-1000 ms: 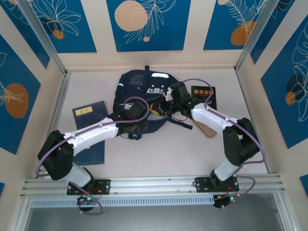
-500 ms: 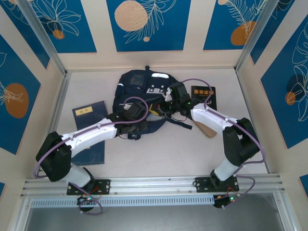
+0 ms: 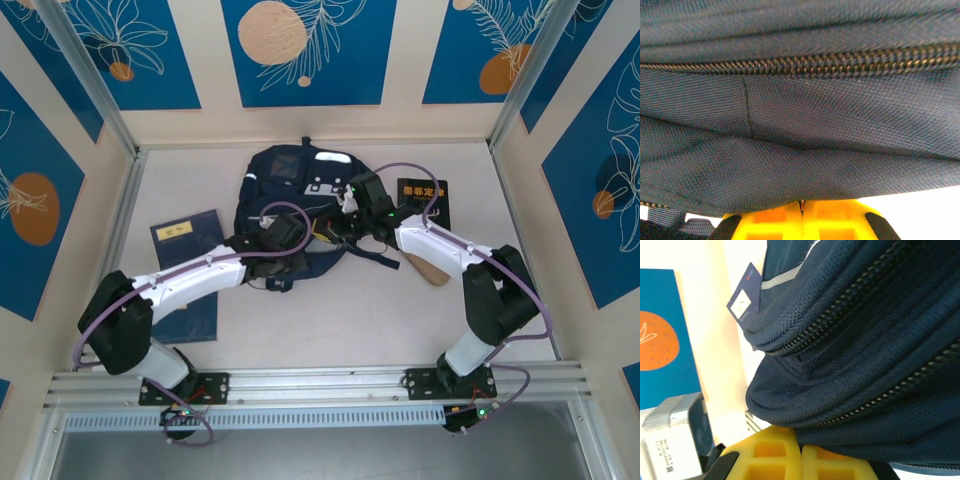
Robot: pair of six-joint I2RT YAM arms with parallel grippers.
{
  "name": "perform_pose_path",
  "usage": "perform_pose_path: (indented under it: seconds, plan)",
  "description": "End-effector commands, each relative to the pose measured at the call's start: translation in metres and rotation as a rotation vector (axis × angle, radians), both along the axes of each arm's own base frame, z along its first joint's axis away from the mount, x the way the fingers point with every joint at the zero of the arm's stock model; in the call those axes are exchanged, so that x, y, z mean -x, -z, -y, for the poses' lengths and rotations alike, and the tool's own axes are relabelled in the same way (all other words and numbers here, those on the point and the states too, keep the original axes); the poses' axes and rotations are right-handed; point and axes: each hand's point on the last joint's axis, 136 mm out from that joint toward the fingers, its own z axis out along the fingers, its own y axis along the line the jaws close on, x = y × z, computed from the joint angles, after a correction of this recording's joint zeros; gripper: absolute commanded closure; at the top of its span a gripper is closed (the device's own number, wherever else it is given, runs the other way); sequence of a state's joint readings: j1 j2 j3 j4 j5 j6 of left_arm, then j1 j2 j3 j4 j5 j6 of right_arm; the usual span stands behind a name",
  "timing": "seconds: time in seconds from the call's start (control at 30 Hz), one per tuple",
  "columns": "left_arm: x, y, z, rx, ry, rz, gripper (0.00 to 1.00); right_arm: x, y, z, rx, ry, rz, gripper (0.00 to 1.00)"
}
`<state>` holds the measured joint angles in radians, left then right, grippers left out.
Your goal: Pack books, pencil case, and school supplies into a backpack
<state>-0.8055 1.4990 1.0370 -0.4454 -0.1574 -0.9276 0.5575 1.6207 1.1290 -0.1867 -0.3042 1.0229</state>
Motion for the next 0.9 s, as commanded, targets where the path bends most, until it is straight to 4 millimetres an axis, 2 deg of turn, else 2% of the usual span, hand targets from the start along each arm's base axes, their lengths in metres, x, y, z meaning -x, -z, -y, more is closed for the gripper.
perform_pose_path:
  seconds: [0.0,0.13,0.3,0.5,0.7,0.87]
  plan:
    - [-0.005,-0.037,0.011,0.089,0.041,0.039,1.00,0.008,0.000,-0.008,0.037,-0.067,0.049,0.95]
    - [0.002,-0.036,0.012,0.110,0.065,-0.020,1.00,0.011,0.017,-0.002,0.073,-0.049,0.031,0.95]
    - [0.010,-0.036,0.010,0.128,0.103,-0.082,1.00,0.009,0.024,0.004,0.118,-0.035,0.037,0.96]
    - [0.014,-0.047,0.004,0.161,0.144,-0.116,1.00,0.006,0.031,0.013,0.186,-0.020,0.053,0.97]
    - [0.020,-0.036,-0.002,0.164,0.182,-0.194,1.00,0.007,0.040,0.018,0.237,-0.024,0.058,0.98]
    - [0.022,-0.029,-0.018,0.079,0.203,-0.212,1.00,0.008,0.050,0.032,0.319,-0.002,0.051,0.98]
